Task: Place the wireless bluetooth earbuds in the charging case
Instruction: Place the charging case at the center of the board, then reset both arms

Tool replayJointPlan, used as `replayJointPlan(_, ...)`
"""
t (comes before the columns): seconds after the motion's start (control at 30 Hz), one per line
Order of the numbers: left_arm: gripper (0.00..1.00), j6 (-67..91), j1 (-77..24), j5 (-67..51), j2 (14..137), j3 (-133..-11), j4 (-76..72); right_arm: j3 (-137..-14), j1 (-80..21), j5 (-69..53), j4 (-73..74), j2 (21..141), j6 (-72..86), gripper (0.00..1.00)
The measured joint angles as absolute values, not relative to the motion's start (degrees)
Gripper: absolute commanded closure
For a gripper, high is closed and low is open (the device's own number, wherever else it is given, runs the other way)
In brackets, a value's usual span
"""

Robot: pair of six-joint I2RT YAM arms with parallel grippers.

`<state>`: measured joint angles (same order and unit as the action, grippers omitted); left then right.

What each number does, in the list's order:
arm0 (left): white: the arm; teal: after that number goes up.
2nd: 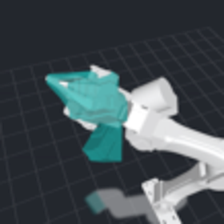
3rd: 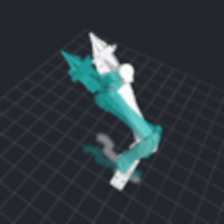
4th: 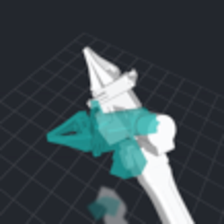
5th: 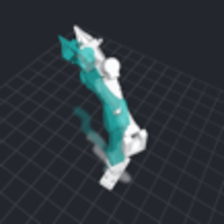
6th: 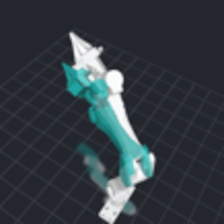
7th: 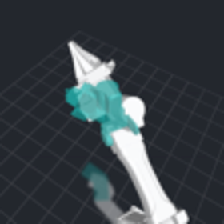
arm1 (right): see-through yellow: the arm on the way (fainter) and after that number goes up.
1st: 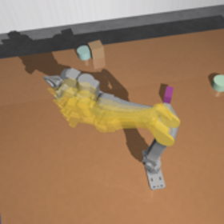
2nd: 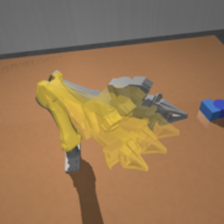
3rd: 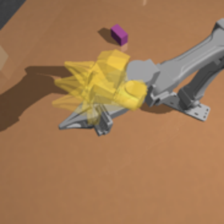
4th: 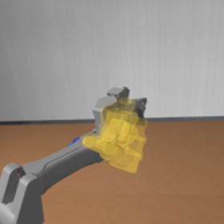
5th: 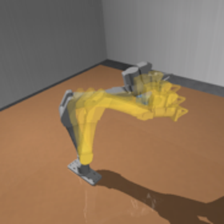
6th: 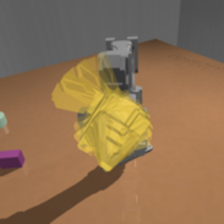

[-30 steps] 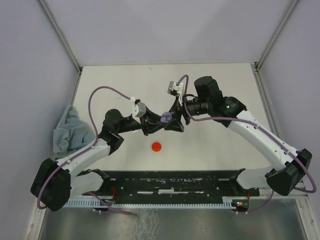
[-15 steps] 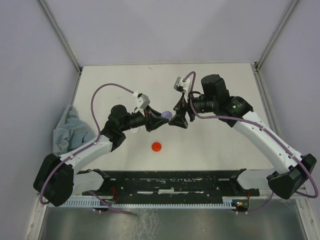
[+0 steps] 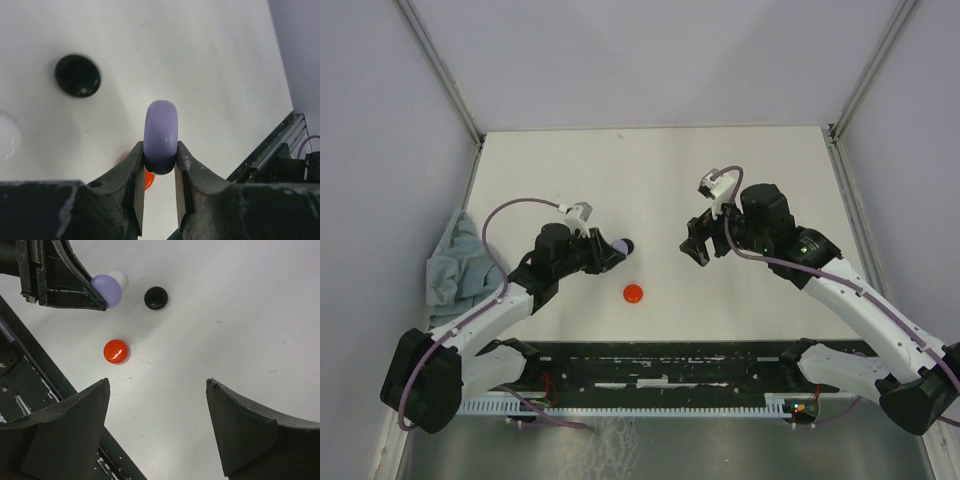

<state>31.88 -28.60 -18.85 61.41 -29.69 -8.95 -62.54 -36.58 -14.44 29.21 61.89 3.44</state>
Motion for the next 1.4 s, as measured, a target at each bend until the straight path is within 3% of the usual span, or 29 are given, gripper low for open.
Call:
replayJointPlan(0.23,0.84,38.7,-22.2,-16.4,65.1,-25.5,-1.4,-56.6,-36.4,-8.6,27.5,59.1,7.7,0.14)
replayJointPlan(0.83,0.44,41.4,-21.8,-16.6,78.5,-30.0,3.9,-52.3,-36.3,1.4,25.8,55.1,11.0,0.11)
replayJointPlan(0.9,0.40,41.5,-21.8,-15.7,77.4,-30.2,5.6,-52.3,-36.3,3.2,26.0,54.8,11.3,0.11)
replayJointPlan(1.07,0.13,41.5,-21.7,-12.5,73.3,-30.2,10.9,-52.4,-36.3,9.0,29.3,54.9,13.1,0.08)
replayJointPlan(1.17,0.03,41.5,-21.6,-10.6,68.8,-30.2,14.6,-52.4,-36.3,13.3,32.1,55.0,15.2,0.06)
replayJointPlan(1.2,0.01,41.5,-21.6,-8.8,62.5,-30.6,17.8,-52.4,-36.2,18.0,35.2,55.0,17.5,0.01)
replayJointPlan(1.4,0.01,40.9,-21.6,-0.8,47.9,-37.8,28.2,-52.4,-36.2,25.7,39.1,52.2,21.2,0.01)
